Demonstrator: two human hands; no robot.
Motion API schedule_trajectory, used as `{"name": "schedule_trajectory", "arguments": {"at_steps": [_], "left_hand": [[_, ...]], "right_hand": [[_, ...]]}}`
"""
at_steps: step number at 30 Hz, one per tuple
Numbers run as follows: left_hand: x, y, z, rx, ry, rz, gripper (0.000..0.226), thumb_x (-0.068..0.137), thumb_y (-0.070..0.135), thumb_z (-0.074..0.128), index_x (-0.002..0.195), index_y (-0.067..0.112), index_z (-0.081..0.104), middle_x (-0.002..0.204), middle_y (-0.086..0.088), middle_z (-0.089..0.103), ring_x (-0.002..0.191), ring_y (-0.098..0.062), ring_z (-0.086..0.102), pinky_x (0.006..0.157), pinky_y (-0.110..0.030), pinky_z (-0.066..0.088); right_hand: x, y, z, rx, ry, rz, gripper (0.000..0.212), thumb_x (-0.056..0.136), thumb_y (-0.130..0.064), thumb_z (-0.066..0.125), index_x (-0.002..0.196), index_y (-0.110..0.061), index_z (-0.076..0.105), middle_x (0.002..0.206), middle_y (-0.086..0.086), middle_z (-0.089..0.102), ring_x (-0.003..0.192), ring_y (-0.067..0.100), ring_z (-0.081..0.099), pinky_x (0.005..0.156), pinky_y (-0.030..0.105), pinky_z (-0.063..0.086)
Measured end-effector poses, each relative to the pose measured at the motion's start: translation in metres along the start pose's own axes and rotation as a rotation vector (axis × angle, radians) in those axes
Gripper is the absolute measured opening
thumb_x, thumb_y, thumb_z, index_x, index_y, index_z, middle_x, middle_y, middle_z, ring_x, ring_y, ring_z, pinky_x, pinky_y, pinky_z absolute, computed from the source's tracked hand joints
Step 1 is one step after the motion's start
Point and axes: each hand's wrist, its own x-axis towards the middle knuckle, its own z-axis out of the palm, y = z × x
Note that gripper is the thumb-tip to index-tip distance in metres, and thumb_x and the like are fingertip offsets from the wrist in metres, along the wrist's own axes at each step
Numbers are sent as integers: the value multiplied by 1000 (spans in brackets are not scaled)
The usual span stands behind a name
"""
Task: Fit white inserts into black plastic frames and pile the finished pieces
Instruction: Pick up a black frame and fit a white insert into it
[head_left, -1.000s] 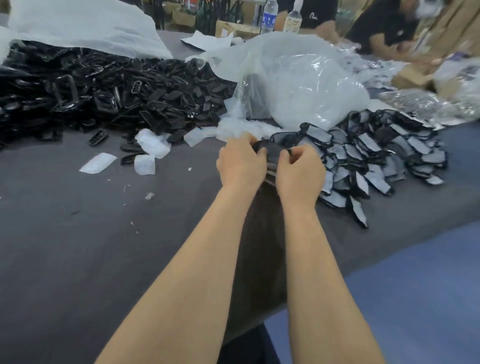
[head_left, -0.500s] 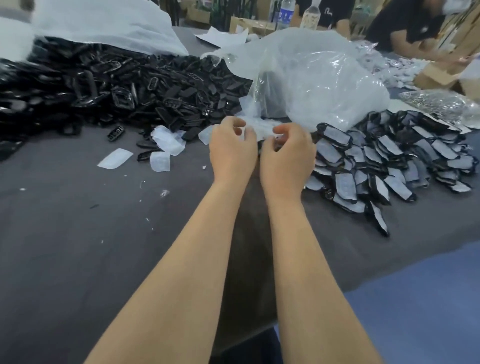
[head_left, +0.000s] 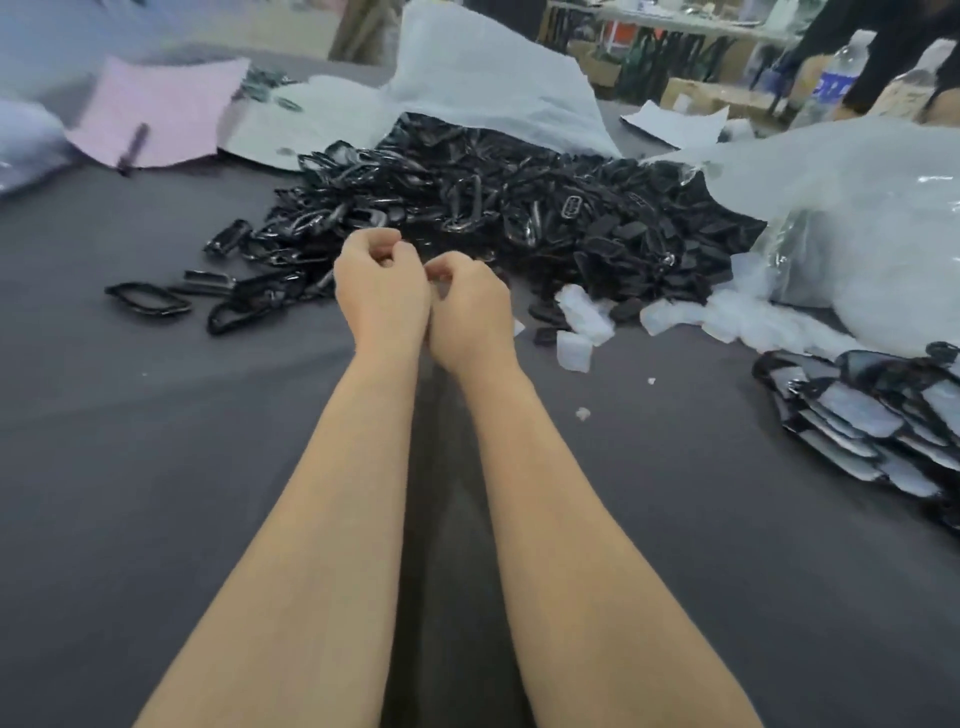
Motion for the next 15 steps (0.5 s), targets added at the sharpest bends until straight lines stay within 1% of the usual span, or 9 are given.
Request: {"name": "schedule_trajectory", "arguments": {"at_steps": [2, 4, 5, 7, 8, 9, 10, 12, 15], "left_hand": [[15, -6, -17, -13, 71, -23, 18, 90, 7, 49, 104, 13, 60, 93, 3, 56, 86, -13, 52, 89, -30, 45], [26, -11, -30, -24, 129, -35, 18, 89, 6, 48, 101, 15, 59, 96, 3, 55, 88, -13, 53, 92, -30, 46], [32, -13, -35, -35, 150, -41, 17, 89, 6, 48, 99, 17, 58, 97, 3, 56, 89, -13, 53, 93, -30, 46], [41, -17, -42, -64, 185, -51, 17, 89, 6, 47, 96, 18, 57, 97, 2, 56, 90, -12, 54, 95, -32, 47], [45, -18, -45, -78, 199, -56, 17, 89, 6, 47, 95, 18, 57, 98, 2, 57, 90, -13, 54, 95, -33, 48], [48, -20, -46, -90, 209, -61, 17, 89, 6, 47, 94, 19, 57, 97, 3, 57, 90, -13, 55, 94, -34, 48], [50, -21, -47, -97, 217, -65, 17, 89, 6, 47, 93, 19, 57, 95, 5, 56, 89, -12, 54, 93, -33, 48], [52, -22, -46, -106, 220, -64, 17, 88, 6, 47, 92, 20, 57, 95, 4, 57, 86, -10, 53, 91, -30, 48], [49, -21, -40, -121, 197, -54, 18, 88, 5, 47, 90, 20, 56, 106, -6, 60, 87, -13, 53, 90, -31, 47]], "right_hand": [[5, -7, 20, -6, -40, -31, 34, 92, -11, 50, 124, -11, 58, 127, 11, 57, 117, 28, 50, 97, 37, 39], [12, -13, 39, -26, -89, -84, 40, 93, -10, 48, 133, -12, 51, 138, 9, 49, 125, 27, 45, 103, 36, 36], [17, -16, 49, -72, -140, -128, 43, 94, -12, 48, 137, -14, 47, 143, 7, 45, 130, 25, 41, 106, 36, 34], [26, -24, 69, -258, -267, -197, 46, 97, -23, 47, 142, -21, 39, 151, 3, 36, 141, 23, 29, 113, 38, 27], [29, -27, 76, -328, -316, -182, 47, 98, -28, 45, 144, -24, 36, 154, 3, 30, 143, 24, 24, 116, 42, 23], [29, -28, 80, -360, -333, -147, 48, 98, -30, 45, 144, -25, 35, 156, 3, 26, 143, 27, 22, 117, 44, 20], [29, -28, 82, -365, -309, -122, 46, 97, -30, 46, 142, -24, 38, 155, 4, 26, 141, 30, 25, 115, 44, 23], [28, -23, 80, -339, -195, -121, 38, 96, -28, 49, 134, -23, 47, 147, 3, 38, 129, 32, 36, 105, 40, 33], [29, -15, 69, -238, -83, -110, 32, 99, -25, 44, 128, -20, 54, 131, 5, 54, 117, 30, 47, 89, 36, 38]]}}
